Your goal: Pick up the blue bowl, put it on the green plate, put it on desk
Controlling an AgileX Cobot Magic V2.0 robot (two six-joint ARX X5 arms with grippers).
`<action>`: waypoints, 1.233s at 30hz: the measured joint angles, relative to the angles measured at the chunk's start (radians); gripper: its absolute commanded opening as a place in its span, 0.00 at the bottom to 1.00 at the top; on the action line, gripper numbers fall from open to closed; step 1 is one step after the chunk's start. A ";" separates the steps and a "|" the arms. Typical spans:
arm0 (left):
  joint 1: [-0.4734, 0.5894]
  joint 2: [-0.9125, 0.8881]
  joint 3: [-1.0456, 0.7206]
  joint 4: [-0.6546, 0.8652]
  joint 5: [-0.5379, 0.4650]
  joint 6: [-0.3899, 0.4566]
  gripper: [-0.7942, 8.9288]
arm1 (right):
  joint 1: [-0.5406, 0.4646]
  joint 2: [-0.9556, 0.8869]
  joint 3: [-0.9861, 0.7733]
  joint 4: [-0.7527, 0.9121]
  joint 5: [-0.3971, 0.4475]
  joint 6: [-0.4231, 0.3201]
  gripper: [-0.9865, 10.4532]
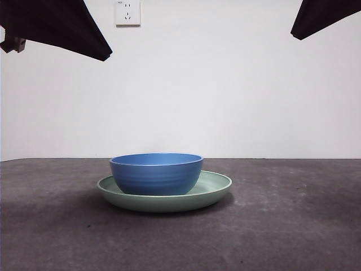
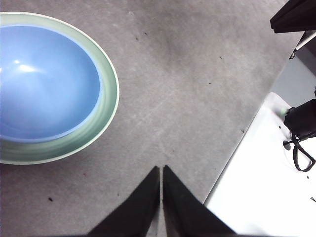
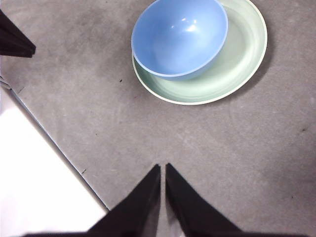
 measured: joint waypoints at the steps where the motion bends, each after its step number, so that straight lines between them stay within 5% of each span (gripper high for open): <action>1: 0.000 -0.002 0.000 0.000 0.000 0.000 0.09 | 0.000 0.000 0.000 0.000 0.000 0.000 0.10; 6: 0.036 -0.084 0.000 0.029 -0.070 0.047 0.09 | 0.000 0.000 0.000 0.000 0.000 0.000 0.10; 20: 0.472 -0.535 -0.249 0.503 -0.353 0.087 0.09 | 0.000 0.000 0.000 0.000 0.000 0.000 0.10; 37: 0.618 -0.951 -0.752 0.525 -0.396 0.085 0.09 | 0.000 0.000 0.000 0.000 0.000 0.000 0.10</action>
